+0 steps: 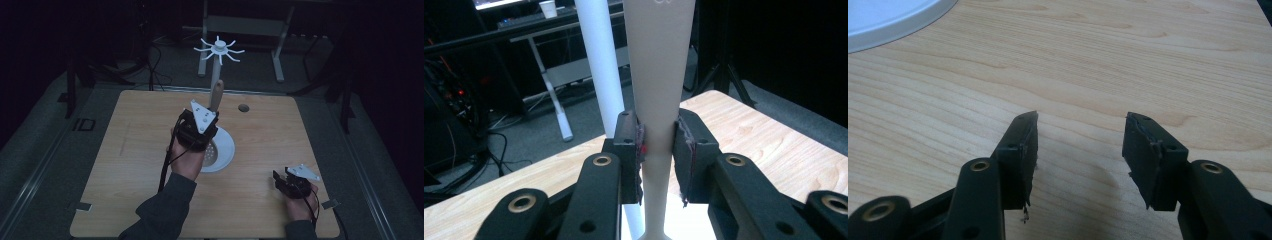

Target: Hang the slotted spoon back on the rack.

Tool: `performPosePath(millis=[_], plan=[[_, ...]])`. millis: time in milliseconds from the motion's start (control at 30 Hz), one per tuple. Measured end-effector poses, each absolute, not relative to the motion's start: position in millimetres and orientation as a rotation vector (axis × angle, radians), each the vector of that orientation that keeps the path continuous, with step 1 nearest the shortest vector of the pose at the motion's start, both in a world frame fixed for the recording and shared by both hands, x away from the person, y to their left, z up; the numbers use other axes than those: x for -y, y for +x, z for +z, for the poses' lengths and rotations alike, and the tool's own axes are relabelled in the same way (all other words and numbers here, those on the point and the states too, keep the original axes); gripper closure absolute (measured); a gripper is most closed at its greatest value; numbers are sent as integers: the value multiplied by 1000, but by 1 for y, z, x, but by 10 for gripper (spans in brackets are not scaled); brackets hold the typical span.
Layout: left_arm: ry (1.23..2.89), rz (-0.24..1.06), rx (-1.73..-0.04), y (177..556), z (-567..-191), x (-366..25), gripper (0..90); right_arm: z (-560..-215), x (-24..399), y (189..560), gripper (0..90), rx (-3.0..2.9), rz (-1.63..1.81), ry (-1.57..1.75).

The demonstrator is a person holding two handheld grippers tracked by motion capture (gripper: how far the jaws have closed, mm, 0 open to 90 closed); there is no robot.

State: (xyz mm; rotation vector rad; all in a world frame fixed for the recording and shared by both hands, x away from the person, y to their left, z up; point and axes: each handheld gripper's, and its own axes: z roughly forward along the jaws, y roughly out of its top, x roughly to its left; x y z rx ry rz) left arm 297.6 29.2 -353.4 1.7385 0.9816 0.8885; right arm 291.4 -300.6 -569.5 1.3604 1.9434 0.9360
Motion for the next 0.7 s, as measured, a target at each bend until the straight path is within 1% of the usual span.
performPosePath(millis=[400, 700], plan=[[1712, 924, -990, 298, -338, -27, 741, -570, 301, 292, 479, -1943, 934, 1364], [1700, 951, -1019, 300, -334, -25, 741, -570, 301, 292, 479, -1943, 934, 1364]])
